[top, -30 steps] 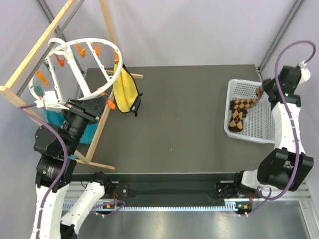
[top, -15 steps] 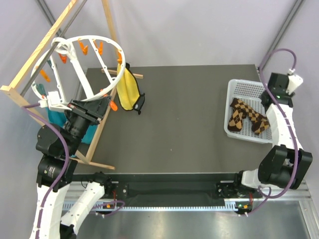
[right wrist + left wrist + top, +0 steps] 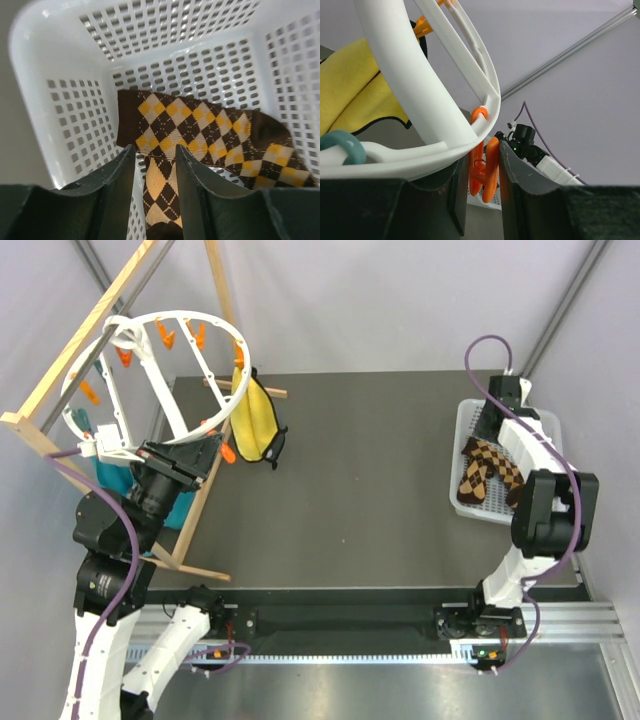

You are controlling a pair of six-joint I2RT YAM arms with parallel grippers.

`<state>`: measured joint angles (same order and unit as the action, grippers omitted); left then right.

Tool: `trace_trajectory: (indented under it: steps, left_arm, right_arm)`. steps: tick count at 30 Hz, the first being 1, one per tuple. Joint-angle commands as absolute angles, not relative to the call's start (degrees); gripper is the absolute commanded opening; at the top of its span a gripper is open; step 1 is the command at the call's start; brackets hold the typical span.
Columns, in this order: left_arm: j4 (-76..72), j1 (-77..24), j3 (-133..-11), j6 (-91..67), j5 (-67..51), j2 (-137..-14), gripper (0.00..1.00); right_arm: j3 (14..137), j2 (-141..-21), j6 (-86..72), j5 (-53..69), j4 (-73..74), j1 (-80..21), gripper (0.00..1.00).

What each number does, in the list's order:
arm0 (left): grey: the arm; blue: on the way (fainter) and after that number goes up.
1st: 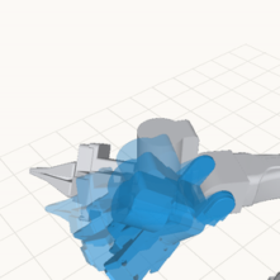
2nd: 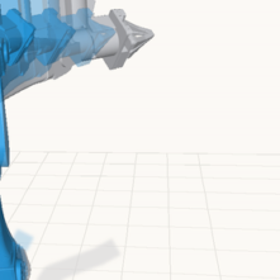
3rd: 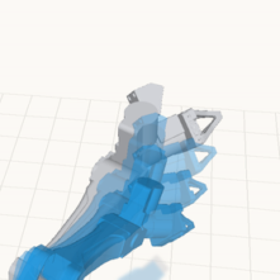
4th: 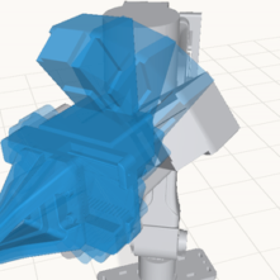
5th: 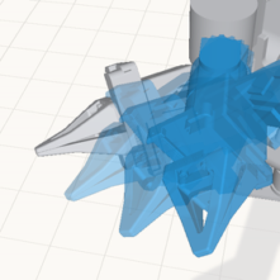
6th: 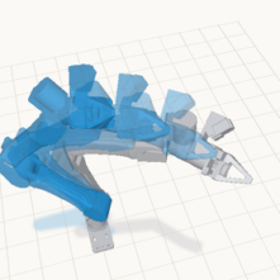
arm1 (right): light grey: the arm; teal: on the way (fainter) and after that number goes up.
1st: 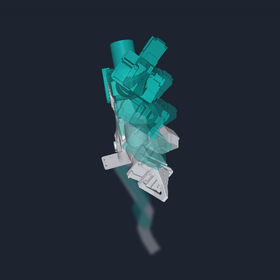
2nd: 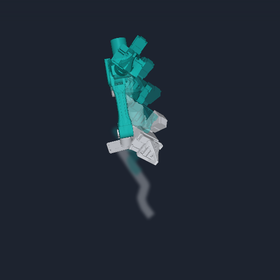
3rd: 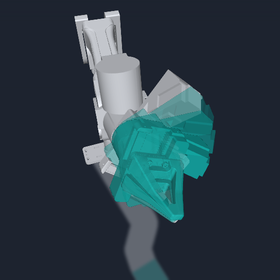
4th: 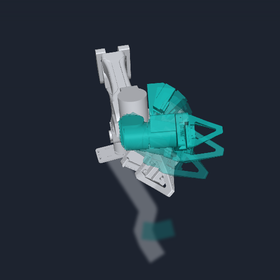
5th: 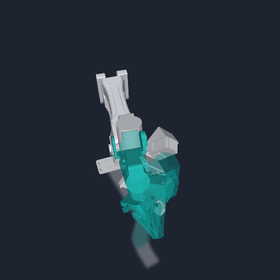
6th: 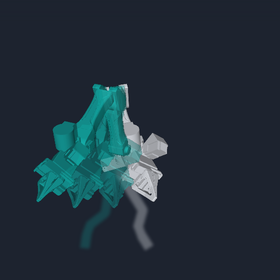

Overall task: Clip the socks to the hanger
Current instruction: Adjust the sock in the bin, then pick up the sock from the bin.

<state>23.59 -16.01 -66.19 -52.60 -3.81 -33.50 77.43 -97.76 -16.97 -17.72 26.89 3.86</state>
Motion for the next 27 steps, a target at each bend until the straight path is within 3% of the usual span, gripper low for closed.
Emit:
trace_trajectory:
  steps: [1,18,27]
  left_arm:
    - [24.1,-16.7,-65.1,-53.3,-7.5,-33.9,0.0]
    - [24.2,-16.7,-65.1,-52.6,-7.0,-35.0,0.0]
    - [24.2,-16.7,-65.0,-52.8,-7.2,-35.3,0.0]
  right_arm:
    - [80.4,-100.5,-16.0,-15.6,26.7,3.7,0.38]
    - [86.5,-113.2,-14.2,-16.3,24.2,3.5,0.42]
    - [86.8,-115.2,-13.4,-16.8,24.2,3.5,0.36]
